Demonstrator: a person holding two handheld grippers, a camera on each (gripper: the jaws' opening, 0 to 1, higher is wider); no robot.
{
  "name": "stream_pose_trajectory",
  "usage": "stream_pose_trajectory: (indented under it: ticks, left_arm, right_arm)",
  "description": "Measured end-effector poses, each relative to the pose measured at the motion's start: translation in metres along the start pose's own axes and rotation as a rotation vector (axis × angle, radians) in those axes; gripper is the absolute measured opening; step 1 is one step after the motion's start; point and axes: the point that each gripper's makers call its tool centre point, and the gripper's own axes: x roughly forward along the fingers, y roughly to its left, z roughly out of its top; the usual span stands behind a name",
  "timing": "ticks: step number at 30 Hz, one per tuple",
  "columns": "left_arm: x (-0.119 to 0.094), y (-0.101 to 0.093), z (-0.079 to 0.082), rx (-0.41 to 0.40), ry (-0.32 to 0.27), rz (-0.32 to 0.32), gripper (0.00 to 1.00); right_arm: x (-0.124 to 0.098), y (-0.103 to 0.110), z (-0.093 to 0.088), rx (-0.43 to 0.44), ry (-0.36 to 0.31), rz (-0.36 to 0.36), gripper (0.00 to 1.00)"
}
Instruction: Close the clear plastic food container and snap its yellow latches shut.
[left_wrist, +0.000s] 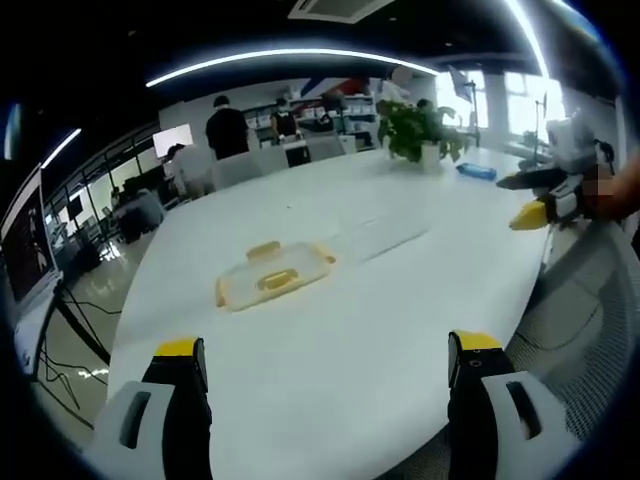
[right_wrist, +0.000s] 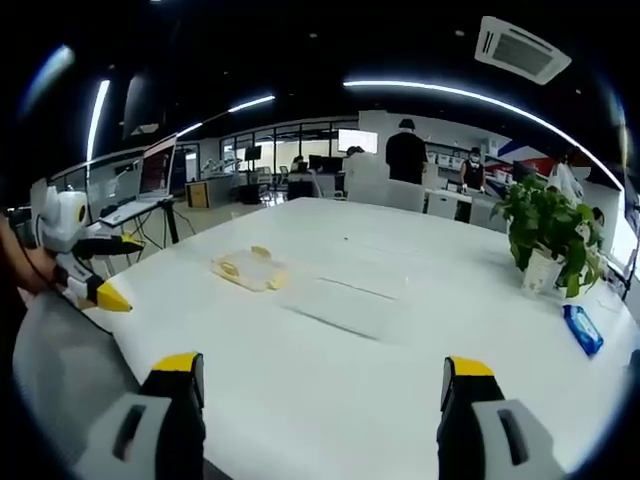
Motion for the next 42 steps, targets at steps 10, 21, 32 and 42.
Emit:
stream_pose_trajectory:
  ticks: [10, 21, 32, 42]
  left_arm:
    - [0.002, -0.009, 0.002, 0.006, -0.008, -0.040, 0.98]
    - [0.000, -0.020, 0.006, 0.005, -0.028, -0.103, 0.98]
    - [-0.003, -0.021, 0.005, -0.001, -0.017, -0.143, 0.99]
    - [0.004, 0.007, -0.001, -0.133, 0.006, -0.109, 0.99]
  right_arm:
    - [0.000, -0.009, -0.002, -0.030, 0.006, -0.048, 1.00]
    - [-0.001, -0.024, -0.013, -0.146, 0.077, -0.153, 1.00]
    - [0.006, -0.004, -0.014, -0.193, 0.102, -0.055, 1.00]
    - [0.005, 0.000, -0.006, -0.173, 0.083, -0.025, 1.00]
